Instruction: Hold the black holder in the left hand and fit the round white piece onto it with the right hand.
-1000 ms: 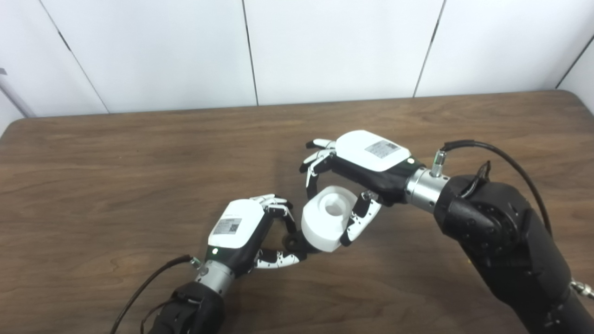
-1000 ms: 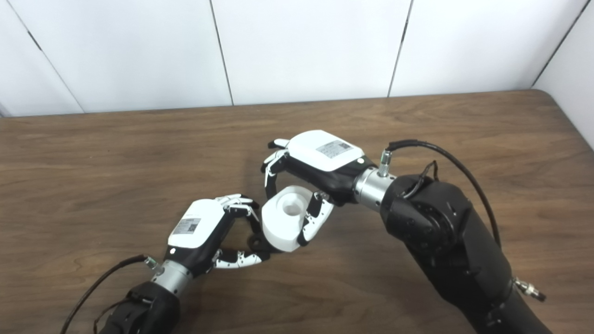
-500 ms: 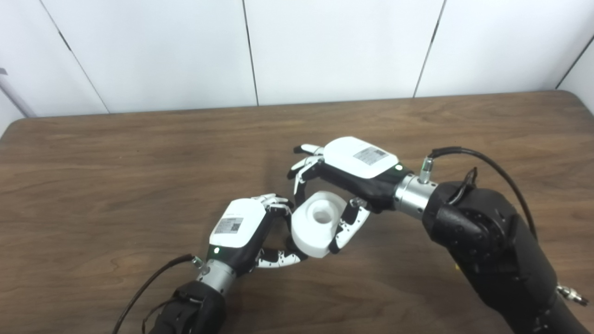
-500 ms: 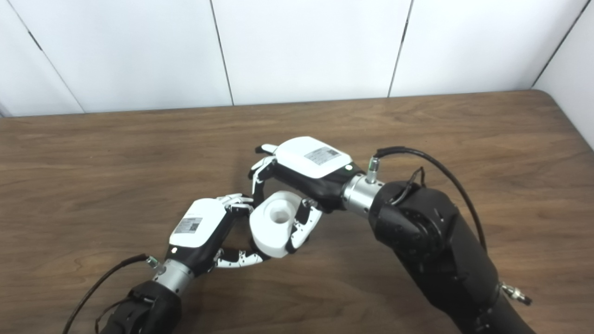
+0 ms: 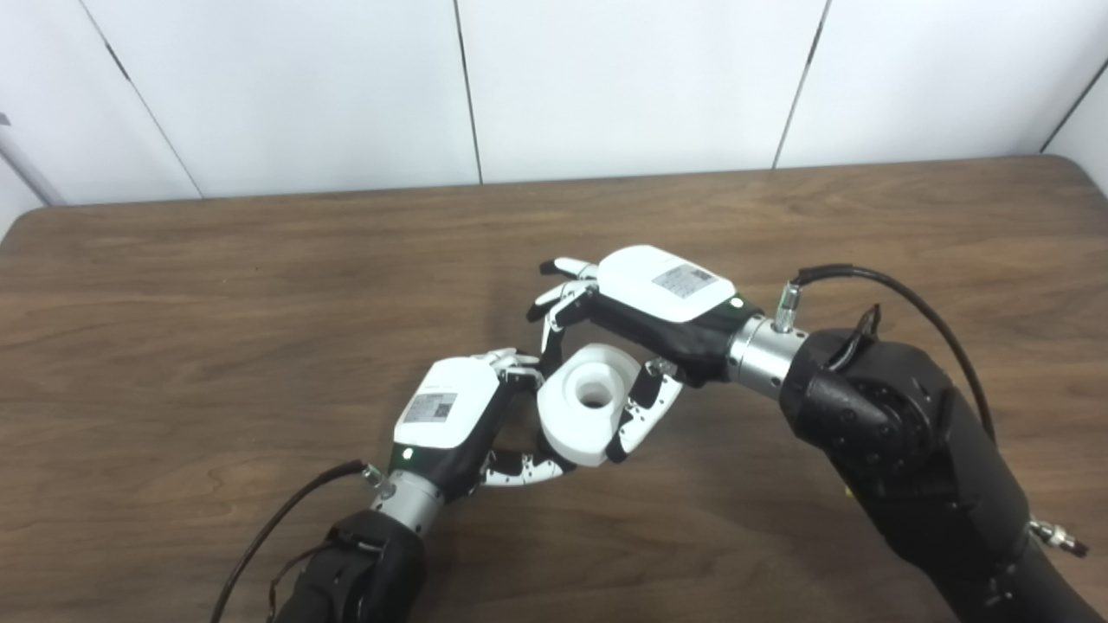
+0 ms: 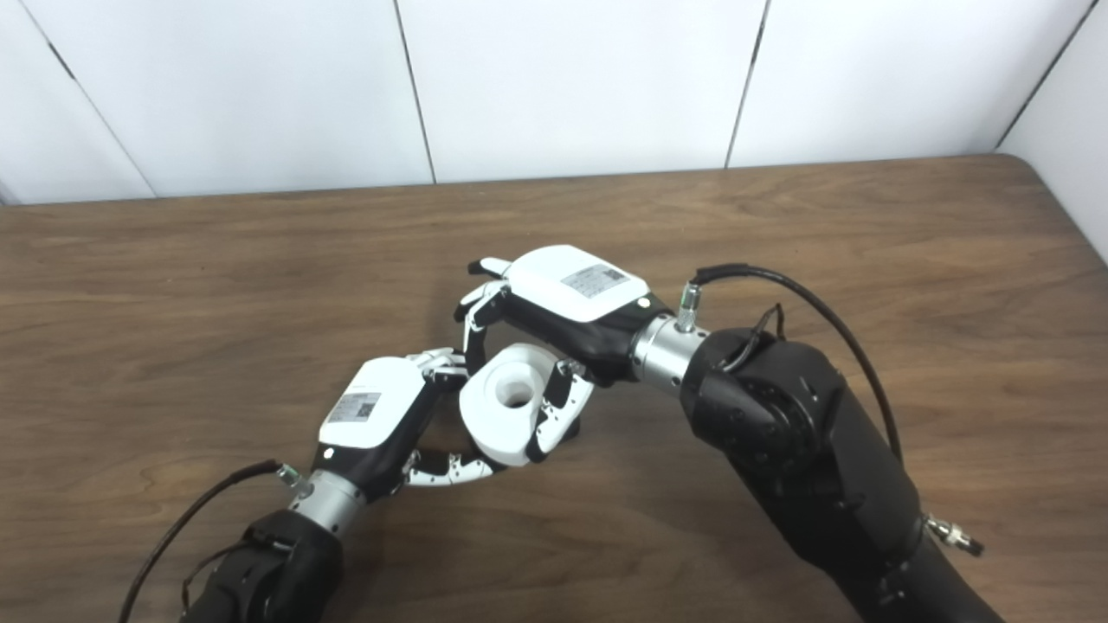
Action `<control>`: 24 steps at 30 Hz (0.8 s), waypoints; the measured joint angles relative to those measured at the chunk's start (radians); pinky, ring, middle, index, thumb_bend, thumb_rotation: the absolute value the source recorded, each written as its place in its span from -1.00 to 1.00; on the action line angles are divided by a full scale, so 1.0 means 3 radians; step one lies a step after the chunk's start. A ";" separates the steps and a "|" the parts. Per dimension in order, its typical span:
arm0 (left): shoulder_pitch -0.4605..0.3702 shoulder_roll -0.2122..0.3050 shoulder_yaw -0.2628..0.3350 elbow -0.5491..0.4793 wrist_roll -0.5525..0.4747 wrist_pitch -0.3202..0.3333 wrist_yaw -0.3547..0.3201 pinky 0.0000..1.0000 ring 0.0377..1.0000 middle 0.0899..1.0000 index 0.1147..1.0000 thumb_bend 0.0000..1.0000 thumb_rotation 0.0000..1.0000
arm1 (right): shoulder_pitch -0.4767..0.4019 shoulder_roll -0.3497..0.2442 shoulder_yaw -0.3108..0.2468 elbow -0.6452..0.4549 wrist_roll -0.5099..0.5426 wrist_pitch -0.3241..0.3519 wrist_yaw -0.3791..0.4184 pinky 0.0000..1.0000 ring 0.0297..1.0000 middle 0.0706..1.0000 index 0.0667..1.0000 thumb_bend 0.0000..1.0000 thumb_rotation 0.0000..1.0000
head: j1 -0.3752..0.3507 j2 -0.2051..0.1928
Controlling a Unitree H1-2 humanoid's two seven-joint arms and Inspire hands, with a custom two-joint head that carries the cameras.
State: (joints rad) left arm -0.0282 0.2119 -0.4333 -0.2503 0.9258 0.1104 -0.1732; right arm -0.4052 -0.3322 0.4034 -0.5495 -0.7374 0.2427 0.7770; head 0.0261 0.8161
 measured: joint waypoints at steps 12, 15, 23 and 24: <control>0.0003 0.0002 0.0000 -0.0002 -0.0015 -0.0010 -0.0004 0.63 0.69 0.51 -0.16 0.04 -0.89 | 0.0016 -0.0084 -0.0043 0.0120 0.0006 -0.0056 -0.0099 0.43 0.91 0.60 -0.10 0.04 -0.74 | -0.0026 0.0010; 0.0004 0.0002 0.0002 -0.0002 -0.0017 -0.0016 -0.0004 0.63 0.69 0.51 -0.16 0.04 -0.89 | 0.0013 -0.0086 -0.0045 0.0126 0.0006 -0.0054 -0.0101 0.43 0.91 0.60 -0.10 0.05 -0.74 | -0.0031 0.0015; 0.0010 0.0003 0.0008 -0.0003 -0.0038 -0.0015 -0.0004 0.63 0.70 0.52 -0.16 0.04 -0.89 | 0.0014 -0.0085 -0.0048 0.0173 0.0023 -0.0054 -0.0142 0.43 0.91 0.59 -0.10 0.05 -0.73 | -0.0036 0.0020; 0.0010 0.0003 0.0009 -0.0003 -0.0038 -0.0015 -0.0004 0.63 0.70 0.52 -0.16 0.04 -0.89 | 0.0014 -0.0085 -0.0050 0.0181 0.0026 -0.0054 -0.0146 0.43 0.91 0.59 -0.10 0.05 -0.73 | -0.0036 0.0020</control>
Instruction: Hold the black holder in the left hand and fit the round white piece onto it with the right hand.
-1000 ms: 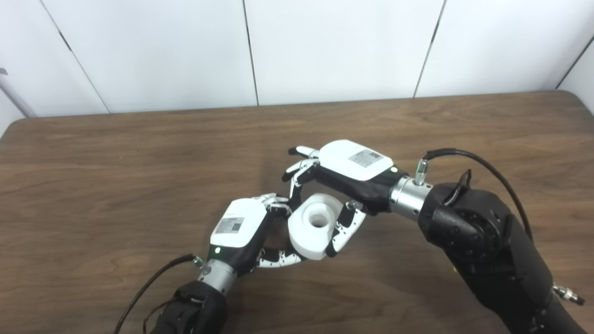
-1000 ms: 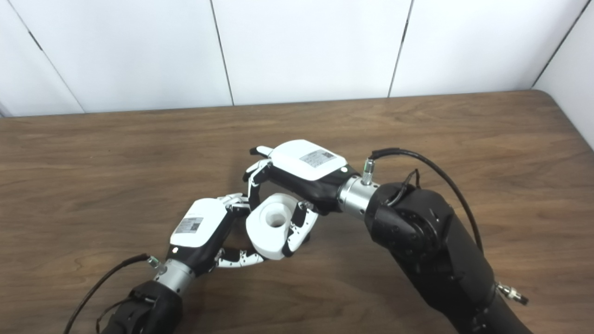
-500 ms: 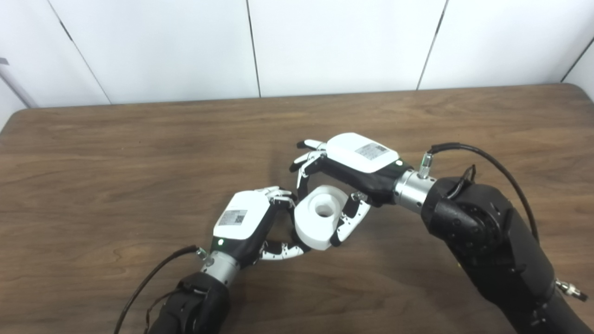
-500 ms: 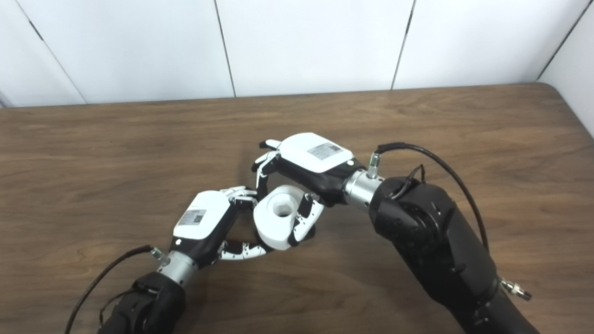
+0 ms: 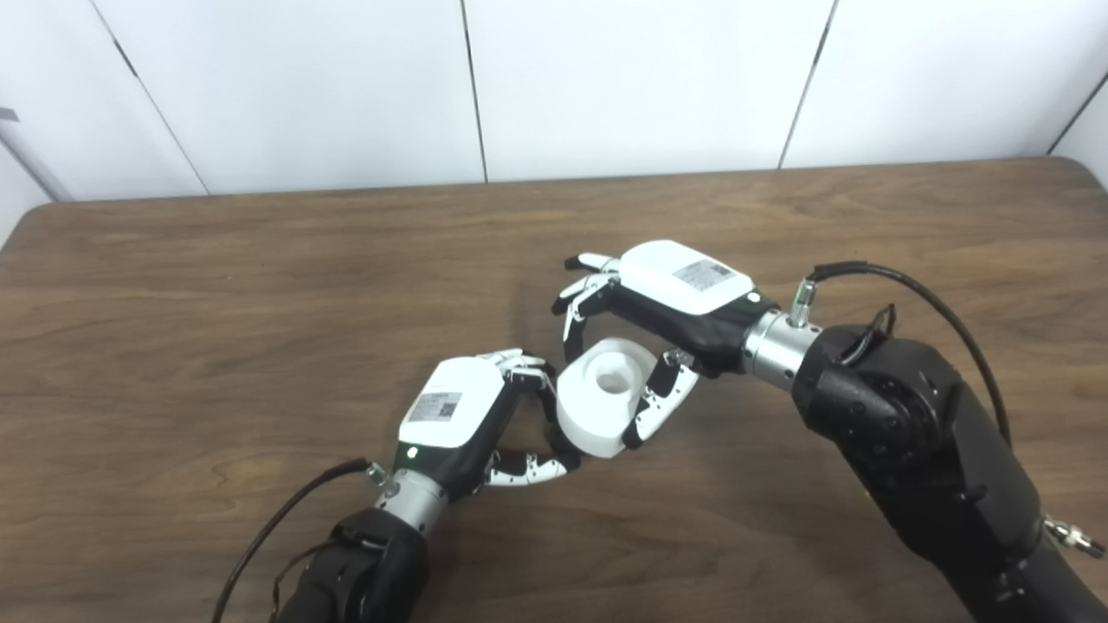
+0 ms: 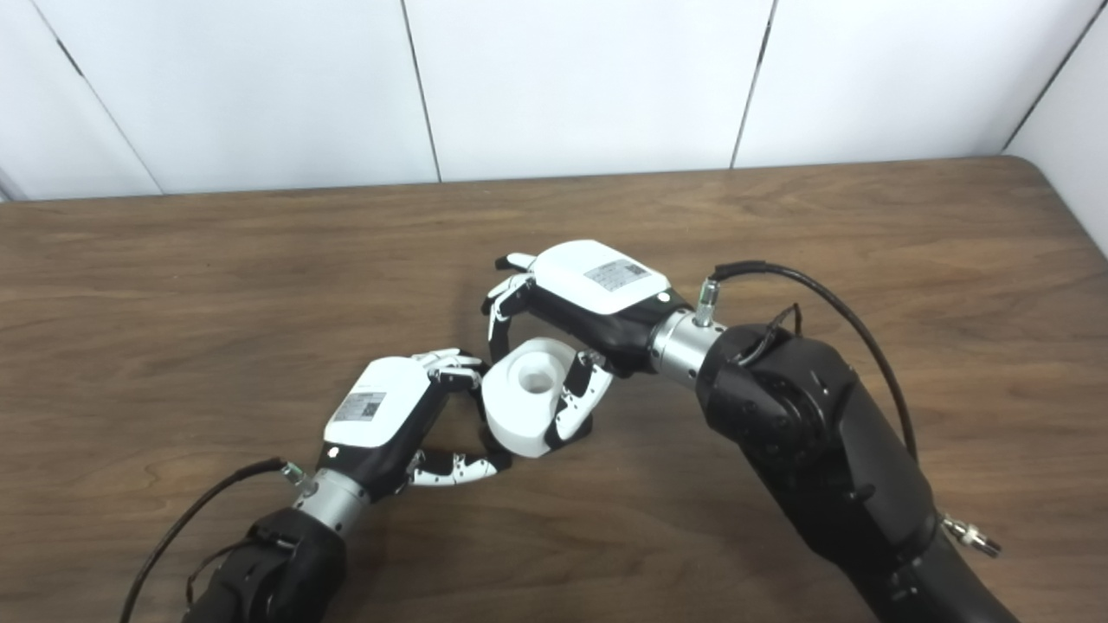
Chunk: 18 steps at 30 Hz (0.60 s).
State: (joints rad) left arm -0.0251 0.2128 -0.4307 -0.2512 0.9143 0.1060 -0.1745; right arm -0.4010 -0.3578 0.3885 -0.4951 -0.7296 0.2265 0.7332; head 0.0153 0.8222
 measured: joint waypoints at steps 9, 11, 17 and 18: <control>0.0002 0.0003 -0.0001 -0.0005 0.0003 0.0003 -0.0008 0.64 0.69 0.52 -0.16 0.04 -0.88 | 0.0004 -0.0012 0.0007 0.0040 -0.0073 0.0026 0.0034 0.44 0.89 0.58 0.12 0.98 -0.36 | -0.0005 0.0005; 0.0003 0.0003 0.0000 -0.0015 0.0003 0.0005 -0.0019 0.65 0.69 0.52 -0.15 0.04 -0.86 | 0.0026 -0.0036 0.0015 0.0054 -0.0074 0.0032 0.0077 0.45 0.90 0.60 0.18 1.00 -0.28 | 0.0000 0.0000; 0.0002 0.0003 0.0003 -0.0027 0.0030 0.0011 -0.0063 0.64 0.67 0.51 -0.14 0.04 -0.84 | 0.0028 -0.0049 0.0028 0.0052 -0.0073 0.0068 0.0234 0.46 0.90 0.62 0.29 1.00 -0.14 | -0.0010 -0.0005; 0.0000 0.0003 0.0002 -0.0027 0.0041 0.0011 -0.0064 0.64 0.66 0.51 -0.14 0.04 -0.83 | 0.0027 -0.0049 0.0028 0.0052 -0.0073 0.0070 0.0257 0.46 0.90 0.62 0.30 1.00 -0.13 | -0.0010 -0.0005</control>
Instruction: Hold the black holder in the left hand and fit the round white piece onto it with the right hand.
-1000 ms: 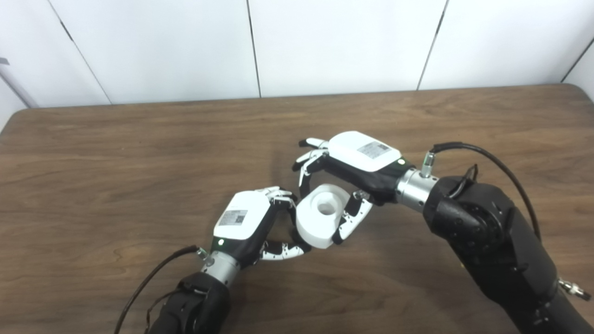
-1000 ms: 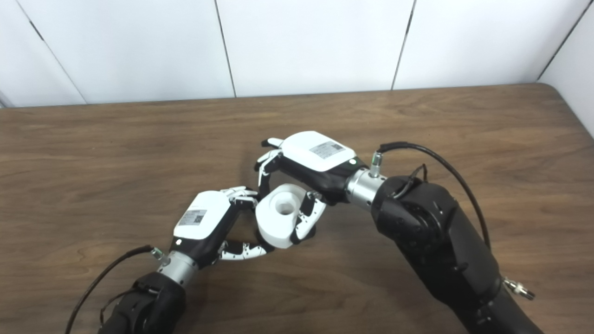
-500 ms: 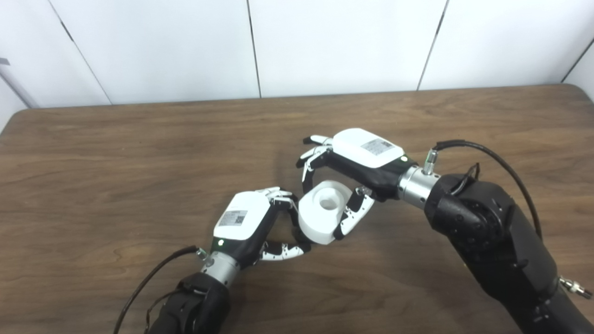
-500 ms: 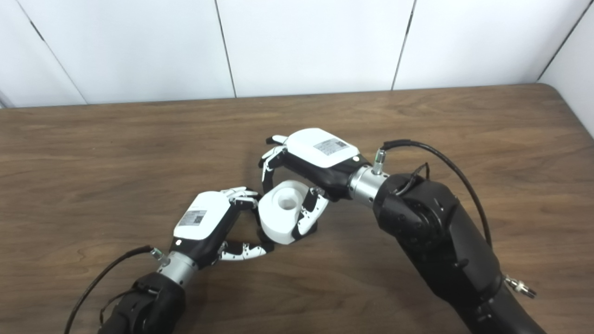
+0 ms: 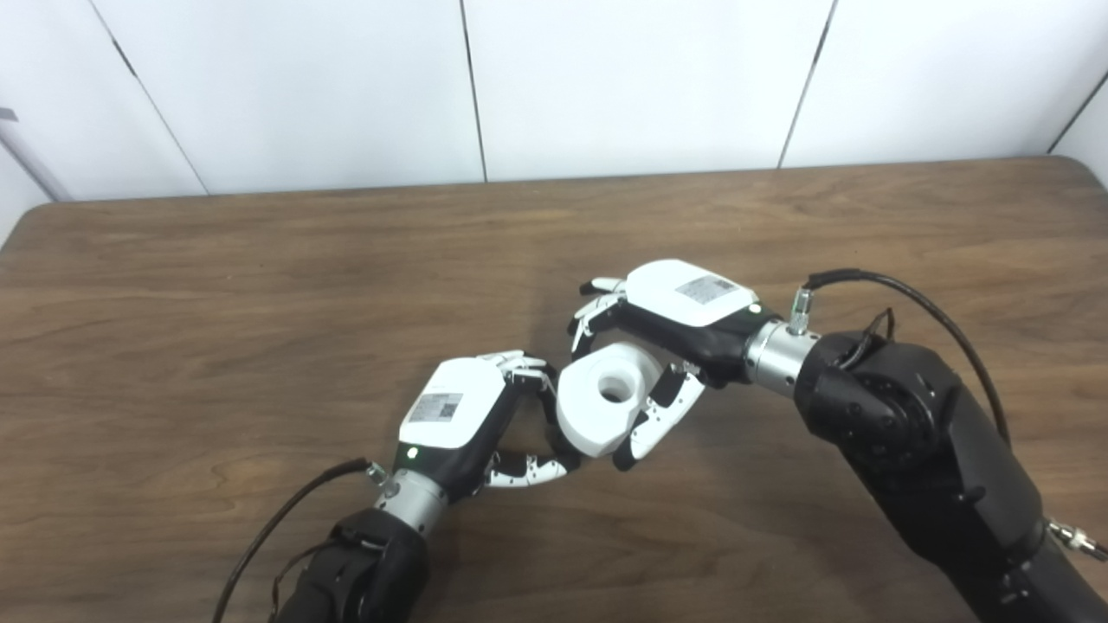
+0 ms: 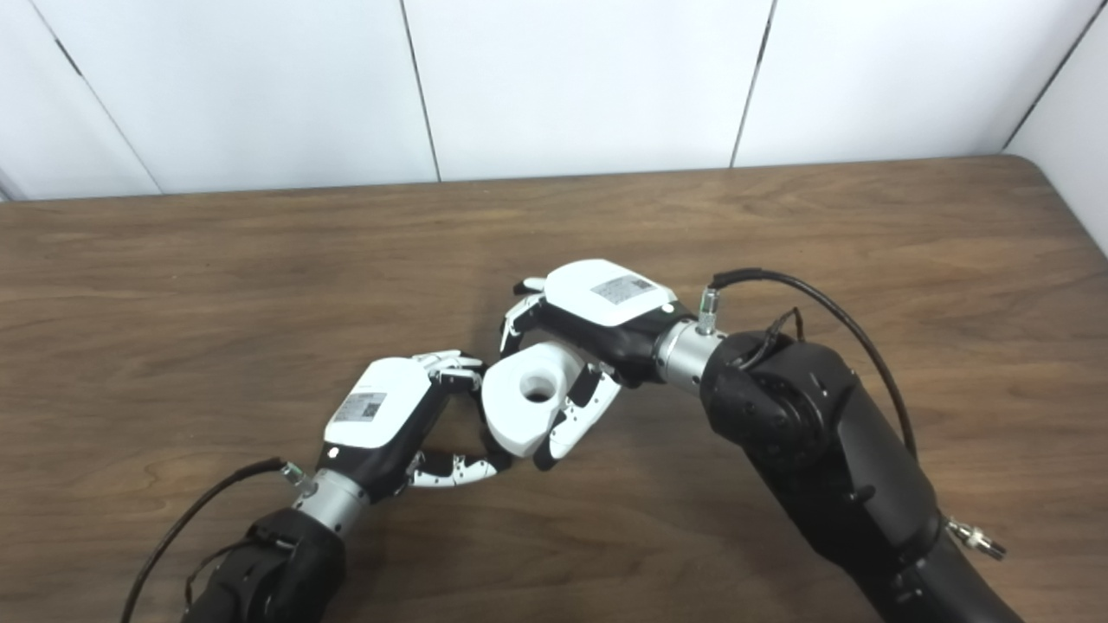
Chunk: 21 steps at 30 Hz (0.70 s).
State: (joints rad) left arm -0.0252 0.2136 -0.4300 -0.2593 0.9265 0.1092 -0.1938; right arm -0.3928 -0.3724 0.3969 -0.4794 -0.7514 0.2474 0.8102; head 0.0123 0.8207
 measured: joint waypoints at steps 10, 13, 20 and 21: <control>-0.0020 -0.0007 -0.0022 0.0000 0.0145 -0.0001 -0.0041 0.65 0.69 0.58 0.47 0.75 -0.21 | -0.0075 -0.0045 0.0007 -0.0021 0.0026 0.0109 0.0336 0.66 0.98 0.73 0.50 1.00 -0.07 | -0.0010 -0.0005; -0.0032 -0.0007 -0.0031 0.0000 0.0201 0.0000 -0.0071 0.65 0.70 0.60 0.54 0.80 -0.15 | -0.0098 -0.0048 0.0007 -0.0030 0.0028 0.0164 0.0397 0.65 0.98 0.75 0.52 1.00 -0.09 | -0.0010 -0.0005; -0.0064 -0.0014 -0.0032 -0.0013 0.0245 0.0020 -0.0182 0.68 0.73 0.67 0.69 0.87 -0.07 | -0.0123 -0.0048 0.0015 -0.0037 0.0028 0.0219 0.0460 0.68 1.00 0.79 0.58 1.00 -0.08 | -0.0010 -0.0015; -0.0063 -0.0018 -0.0029 -0.0014 0.0244 0.0021 -0.0182 0.68 0.73 0.68 0.70 0.89 -0.07 | -0.0123 -0.0049 0.0016 -0.0037 0.0027 0.0219 0.0460 0.68 1.00 0.80 0.58 1.00 -0.07 | -0.0010 -0.0015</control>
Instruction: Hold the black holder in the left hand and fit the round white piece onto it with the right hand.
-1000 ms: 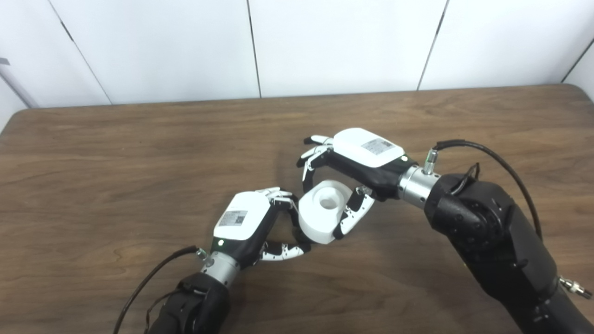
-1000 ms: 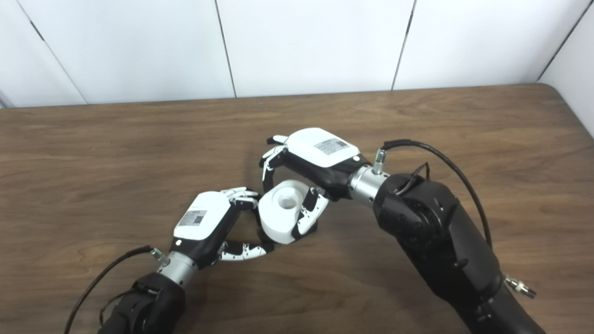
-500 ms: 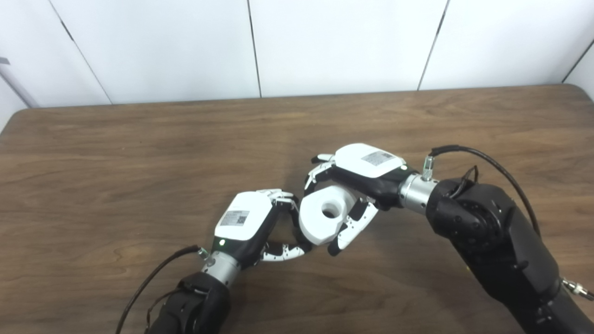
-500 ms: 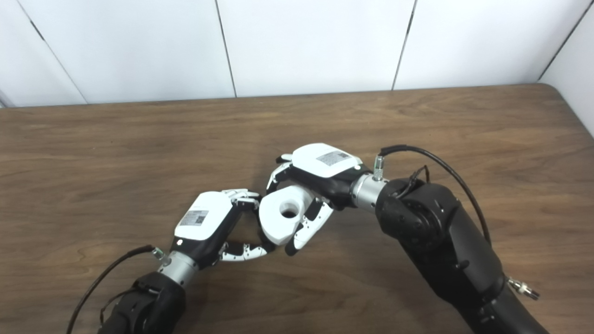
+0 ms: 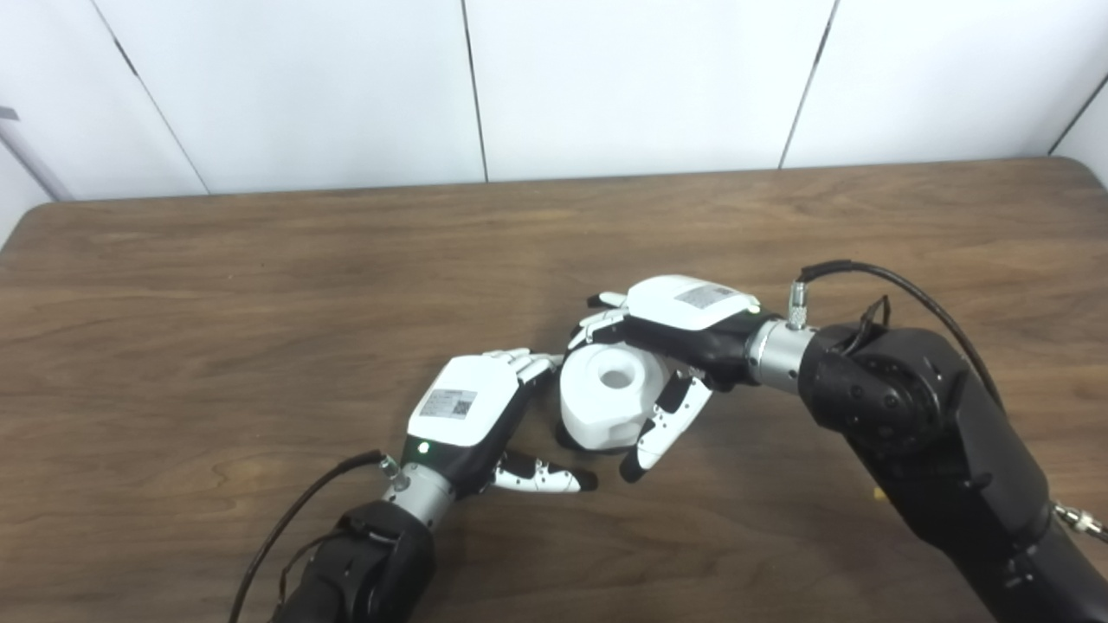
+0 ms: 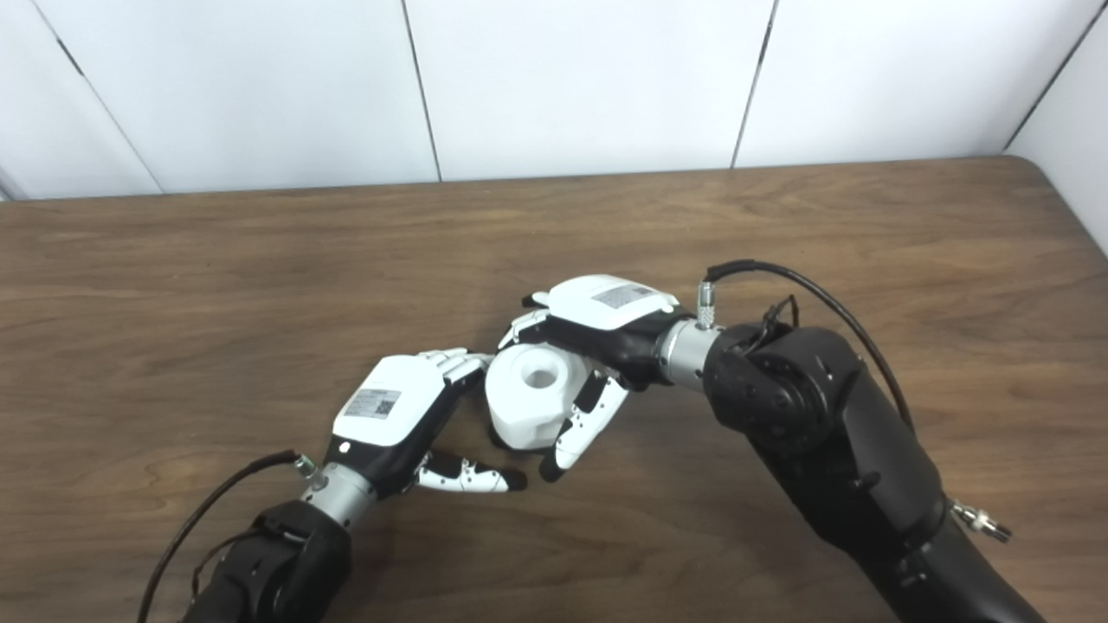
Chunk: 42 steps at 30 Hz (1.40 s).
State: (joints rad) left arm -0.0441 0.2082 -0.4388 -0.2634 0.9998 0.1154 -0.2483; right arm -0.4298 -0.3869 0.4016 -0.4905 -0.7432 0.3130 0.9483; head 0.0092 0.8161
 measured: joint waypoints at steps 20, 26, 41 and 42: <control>-0.0013 -0.0032 0.0186 -0.0081 -0.0236 0.0044 -0.0137 0.57 0.71 0.70 0.84 0.92 0.06 | -0.0118 -0.0003 -0.0045 -0.0003 0.0009 0.0052 0.0013 0.71 1.00 0.90 0.79 1.00 0.07 | 0.0015 -0.0072; -0.0005 -0.0027 0.0389 -0.0098 -0.0579 0.0007 -0.0124 0.50 0.69 0.70 0.87 0.91 0.06 | -0.0228 -0.0023 -0.0120 -0.0072 0.0045 0.0167 0.0058 0.68 1.00 0.92 0.84 1.00 0.11 | 0.0031 -0.0082; -0.0018 0.0429 0.0727 -0.0709 -0.1110 0.0658 -0.0973 0.49 0.79 0.82 0.97 1.00 0.03 | -0.0289 -0.0235 -0.0316 -0.0088 0.0222 0.0364 0.0066 0.75 1.00 0.96 0.89 1.00 0.22 | 0.0041 -0.0123; -0.0034 0.0458 0.0739 -0.0747 -0.1139 0.0706 -0.1051 0.49 0.79 0.83 0.96 1.00 0.02 | -0.0289 -0.0262 -0.0329 -0.0106 0.0248 0.0389 0.0081 0.73 1.00 0.96 0.89 1.00 0.21 | 0.0046 -0.0123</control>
State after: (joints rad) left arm -0.0545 0.3456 -0.2172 -0.4874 0.6580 0.3273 -0.5636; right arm -0.5164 -0.4655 0.3029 -0.5224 -0.6689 0.4297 0.9726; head 0.0230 0.7793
